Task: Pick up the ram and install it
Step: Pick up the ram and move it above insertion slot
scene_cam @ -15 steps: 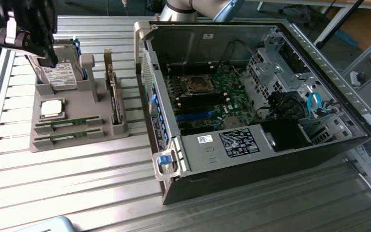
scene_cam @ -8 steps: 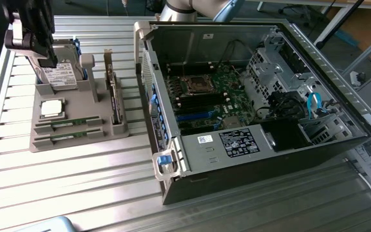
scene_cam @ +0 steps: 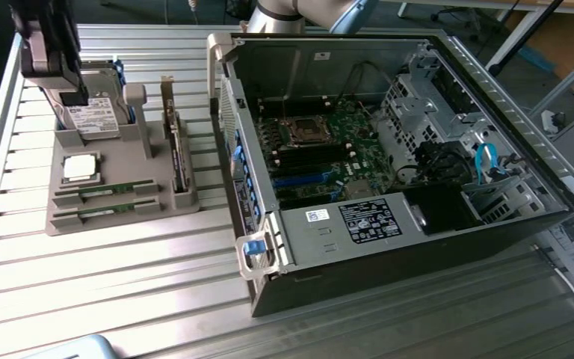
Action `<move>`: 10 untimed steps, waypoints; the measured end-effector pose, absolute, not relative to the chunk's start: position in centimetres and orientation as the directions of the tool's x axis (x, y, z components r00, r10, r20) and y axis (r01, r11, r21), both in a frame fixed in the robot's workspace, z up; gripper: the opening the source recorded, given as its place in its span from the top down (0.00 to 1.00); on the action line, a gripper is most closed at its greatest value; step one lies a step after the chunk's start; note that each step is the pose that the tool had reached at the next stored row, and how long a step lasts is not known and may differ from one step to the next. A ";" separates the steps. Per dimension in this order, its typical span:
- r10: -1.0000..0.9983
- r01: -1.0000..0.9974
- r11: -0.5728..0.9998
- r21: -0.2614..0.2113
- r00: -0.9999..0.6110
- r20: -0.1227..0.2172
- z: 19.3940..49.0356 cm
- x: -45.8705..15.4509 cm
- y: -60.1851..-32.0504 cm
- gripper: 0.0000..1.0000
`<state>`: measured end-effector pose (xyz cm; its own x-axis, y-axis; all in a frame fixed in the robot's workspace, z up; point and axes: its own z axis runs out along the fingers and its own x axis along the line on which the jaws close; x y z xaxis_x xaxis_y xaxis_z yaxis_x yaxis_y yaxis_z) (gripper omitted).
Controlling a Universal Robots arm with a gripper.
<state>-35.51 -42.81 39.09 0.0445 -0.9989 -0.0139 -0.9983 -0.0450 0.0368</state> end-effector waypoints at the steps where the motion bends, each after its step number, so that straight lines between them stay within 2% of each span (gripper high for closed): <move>1: -0.999 -0.998 -0.051 0.037 0.050 -0.014 39.1 -35.5 -42.8 0.89; 10: -0.995 -0.995 -0.098 0.034 0.098 -0.014 39.1 -35.5 -42.8 0.89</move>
<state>-35.51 -42.81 39.07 0.0980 -0.9951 -0.0136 -0.9946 -0.0984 0.0339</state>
